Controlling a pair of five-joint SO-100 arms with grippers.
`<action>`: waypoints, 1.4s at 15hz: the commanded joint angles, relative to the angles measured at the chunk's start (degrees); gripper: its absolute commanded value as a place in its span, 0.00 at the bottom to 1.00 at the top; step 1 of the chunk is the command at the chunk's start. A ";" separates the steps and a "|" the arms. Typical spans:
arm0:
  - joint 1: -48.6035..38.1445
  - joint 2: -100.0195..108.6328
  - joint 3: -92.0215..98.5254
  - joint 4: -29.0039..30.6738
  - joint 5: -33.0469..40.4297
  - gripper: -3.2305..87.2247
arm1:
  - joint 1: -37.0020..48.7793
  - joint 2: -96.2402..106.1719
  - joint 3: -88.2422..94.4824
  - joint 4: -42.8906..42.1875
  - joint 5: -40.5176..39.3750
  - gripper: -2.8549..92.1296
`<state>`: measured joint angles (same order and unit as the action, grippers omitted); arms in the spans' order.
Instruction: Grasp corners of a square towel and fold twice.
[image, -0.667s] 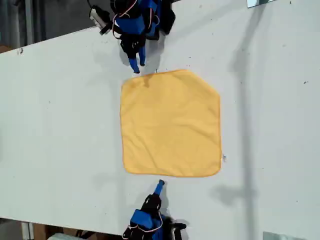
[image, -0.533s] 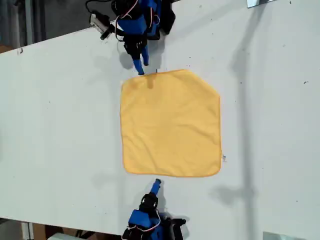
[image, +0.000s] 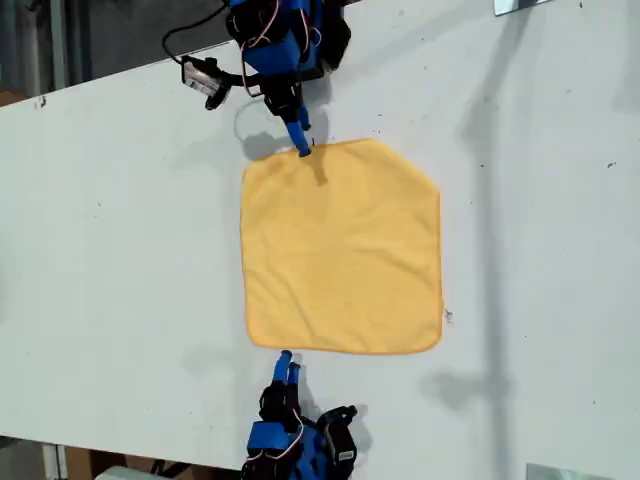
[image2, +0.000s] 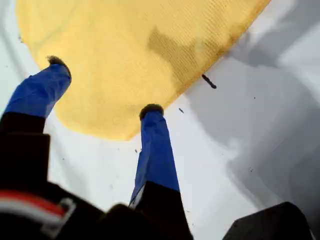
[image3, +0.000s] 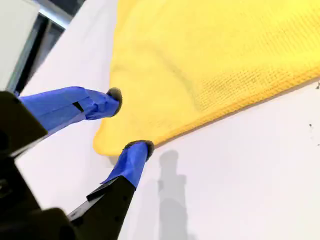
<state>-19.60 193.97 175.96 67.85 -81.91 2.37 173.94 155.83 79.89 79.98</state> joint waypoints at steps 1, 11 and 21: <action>9.84 -40.78 -26.19 -0.53 -5.01 0.21 | -2.99 -51.94 -36.65 1.67 -6.94 0.39; 36.56 -119.53 -92.90 12.92 -21.62 0.22 | -39.38 -73.56 -38.06 -8.79 18.28 0.41; 40.96 -122.78 -100.63 22.32 -27.60 0.22 | -31.55 -99.32 -57.66 -13.10 7.38 0.08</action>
<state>20.30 70.49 77.78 89.47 -108.81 -30.23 75.41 102.30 66.36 88.51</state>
